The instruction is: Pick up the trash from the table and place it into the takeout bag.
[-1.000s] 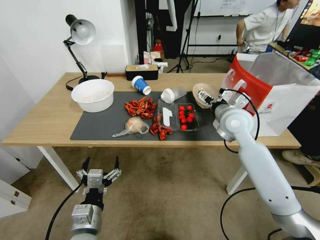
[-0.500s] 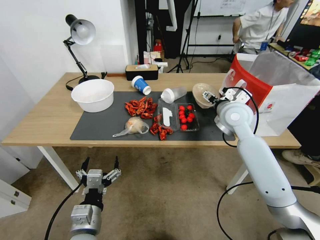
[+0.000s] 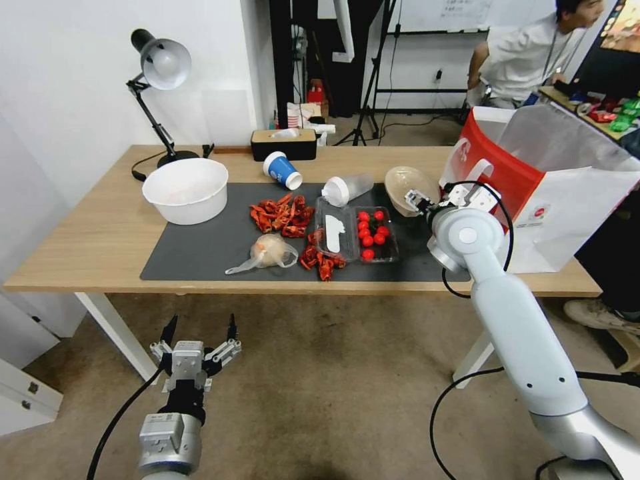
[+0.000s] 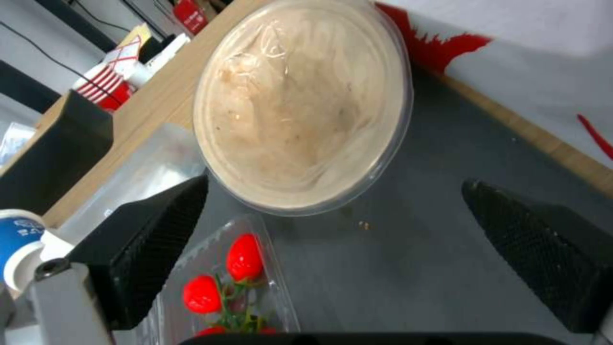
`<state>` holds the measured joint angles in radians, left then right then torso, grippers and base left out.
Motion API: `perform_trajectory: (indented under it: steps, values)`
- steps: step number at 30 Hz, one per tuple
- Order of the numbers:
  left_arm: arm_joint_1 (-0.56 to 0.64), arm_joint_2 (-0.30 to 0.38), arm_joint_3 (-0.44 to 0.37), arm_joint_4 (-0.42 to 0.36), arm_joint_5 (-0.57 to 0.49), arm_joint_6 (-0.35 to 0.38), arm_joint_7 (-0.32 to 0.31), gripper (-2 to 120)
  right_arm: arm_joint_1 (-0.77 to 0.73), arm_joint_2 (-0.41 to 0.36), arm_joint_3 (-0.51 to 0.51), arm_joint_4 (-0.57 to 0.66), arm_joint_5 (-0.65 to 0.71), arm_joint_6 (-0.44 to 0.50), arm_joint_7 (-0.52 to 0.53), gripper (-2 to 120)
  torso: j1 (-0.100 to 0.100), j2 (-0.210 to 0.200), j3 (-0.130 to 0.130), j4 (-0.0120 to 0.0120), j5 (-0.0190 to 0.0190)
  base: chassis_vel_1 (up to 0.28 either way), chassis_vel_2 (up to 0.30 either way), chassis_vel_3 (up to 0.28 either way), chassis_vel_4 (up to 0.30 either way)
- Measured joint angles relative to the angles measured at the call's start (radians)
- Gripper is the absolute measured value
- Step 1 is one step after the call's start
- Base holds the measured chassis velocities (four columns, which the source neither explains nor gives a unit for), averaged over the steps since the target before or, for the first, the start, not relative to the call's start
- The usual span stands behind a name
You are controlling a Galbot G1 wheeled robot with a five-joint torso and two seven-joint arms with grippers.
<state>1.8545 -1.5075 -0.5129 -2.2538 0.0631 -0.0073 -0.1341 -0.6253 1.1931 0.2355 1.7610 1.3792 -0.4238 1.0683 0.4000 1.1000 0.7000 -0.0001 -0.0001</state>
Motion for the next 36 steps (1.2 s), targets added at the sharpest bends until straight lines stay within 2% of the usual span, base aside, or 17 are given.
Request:
perform_trajectory:
  steps: [36]
  values:
    - [0.007, 0.003, 0.004, -0.005, -0.006, -0.003, -0.002, 100, 0.094, 0.07, 0.004, -0.191, -0.009, 0.003, 0.019, 100, 0.0, 0.0, 0.0, 0.0, 0.0, 0.0, 0.0, 0.0, 0.0]
